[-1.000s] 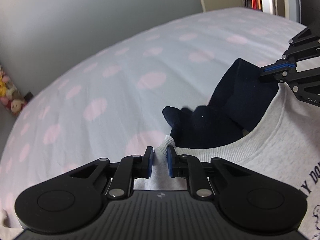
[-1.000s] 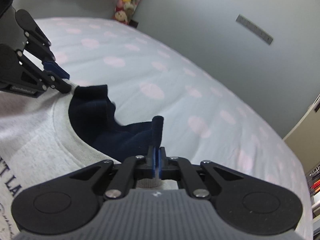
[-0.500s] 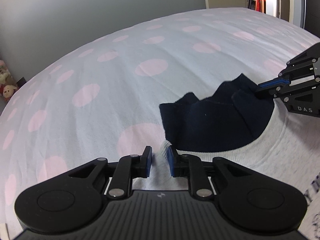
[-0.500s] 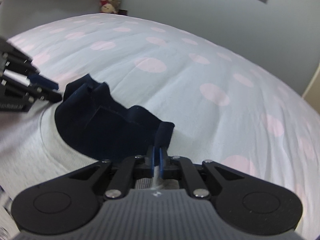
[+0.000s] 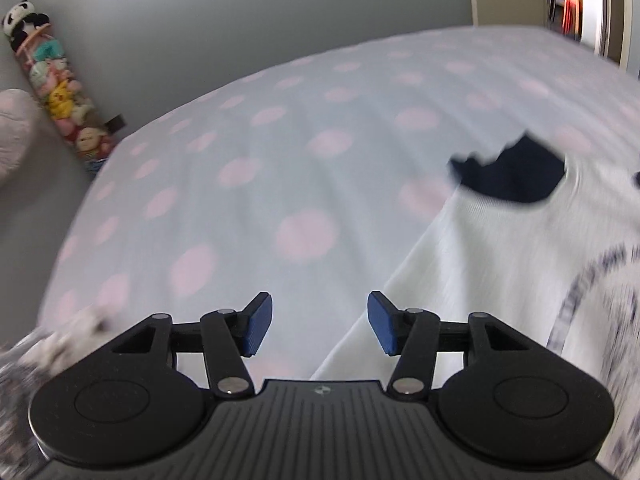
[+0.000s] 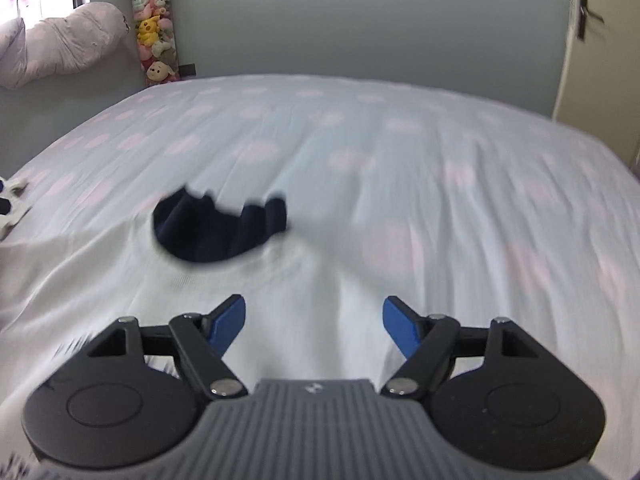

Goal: Fold clothes

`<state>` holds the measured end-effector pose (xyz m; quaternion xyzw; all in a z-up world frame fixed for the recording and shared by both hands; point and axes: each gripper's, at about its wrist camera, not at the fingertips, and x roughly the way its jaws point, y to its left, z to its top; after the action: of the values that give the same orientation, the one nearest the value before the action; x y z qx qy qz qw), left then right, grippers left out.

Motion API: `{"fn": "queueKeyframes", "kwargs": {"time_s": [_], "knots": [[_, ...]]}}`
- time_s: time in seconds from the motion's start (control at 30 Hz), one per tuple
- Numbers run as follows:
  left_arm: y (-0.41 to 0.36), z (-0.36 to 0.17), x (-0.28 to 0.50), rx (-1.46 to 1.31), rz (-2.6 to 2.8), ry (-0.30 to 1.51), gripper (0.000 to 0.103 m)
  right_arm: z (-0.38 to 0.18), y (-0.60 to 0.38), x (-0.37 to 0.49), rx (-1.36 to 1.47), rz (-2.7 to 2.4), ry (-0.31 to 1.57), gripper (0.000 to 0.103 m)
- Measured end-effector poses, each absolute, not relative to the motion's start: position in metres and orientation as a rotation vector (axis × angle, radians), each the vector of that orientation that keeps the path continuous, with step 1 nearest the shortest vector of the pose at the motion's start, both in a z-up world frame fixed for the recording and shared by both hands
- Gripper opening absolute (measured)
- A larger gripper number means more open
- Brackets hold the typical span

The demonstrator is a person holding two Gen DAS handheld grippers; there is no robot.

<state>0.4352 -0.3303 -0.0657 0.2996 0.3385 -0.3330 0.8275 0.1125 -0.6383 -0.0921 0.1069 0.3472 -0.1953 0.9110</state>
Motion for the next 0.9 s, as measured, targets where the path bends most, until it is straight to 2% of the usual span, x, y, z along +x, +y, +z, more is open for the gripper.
{"fn": "queueKeyframes", "kwargs": {"time_s": [0.2, 0.37, 0.4, 0.43, 0.47, 0.5, 0.63, 0.73, 0.9], "knots": [[-0.290, -0.078, 0.433, 0.595, -0.674, 0.774, 0.061, -0.107, -0.611, 0.047, 0.309, -0.422, 0.758, 0.078], [-0.281, -0.107, 0.448, 0.503, -0.661, 0.900, 0.060, -0.110, -0.609, 0.002, 0.365, -0.483, 0.795, 0.078], [-0.279, -0.111, 0.450, 0.474, -0.665, 0.923, 0.050, -0.109, -0.609, -0.005, 0.356, -0.491, 0.804, 0.078], [-0.277, -0.115, 0.452, 0.444, -0.670, 0.939, 0.025, -0.108, -0.611, -0.010, 0.346, -0.502, 0.813, 0.078], [-0.276, -0.116, 0.452, 0.421, -0.671, 0.940, 0.011, -0.108, -0.613, -0.016, 0.336, -0.513, 0.823, 0.078], [-0.275, -0.115, 0.452, 0.409, -0.664, 0.935, 0.003, -0.107, -0.615, -0.021, 0.326, -0.524, 0.832, 0.078], [-0.275, -0.105, 0.454, 0.432, -0.605, 0.860, 0.002, -0.107, -0.625, -0.040, 0.291, -0.575, 0.864, 0.078], [-0.276, -0.107, 0.472, 0.434, -0.549, 0.873, 0.002, -0.108, -0.640, -0.049, 0.297, -0.627, 0.868, 0.078], [-0.287, -0.140, 0.491, 0.481, -0.485, 0.931, 0.002, -0.108, -0.665, -0.067, 0.330, -0.694, 0.870, 0.078]]}}
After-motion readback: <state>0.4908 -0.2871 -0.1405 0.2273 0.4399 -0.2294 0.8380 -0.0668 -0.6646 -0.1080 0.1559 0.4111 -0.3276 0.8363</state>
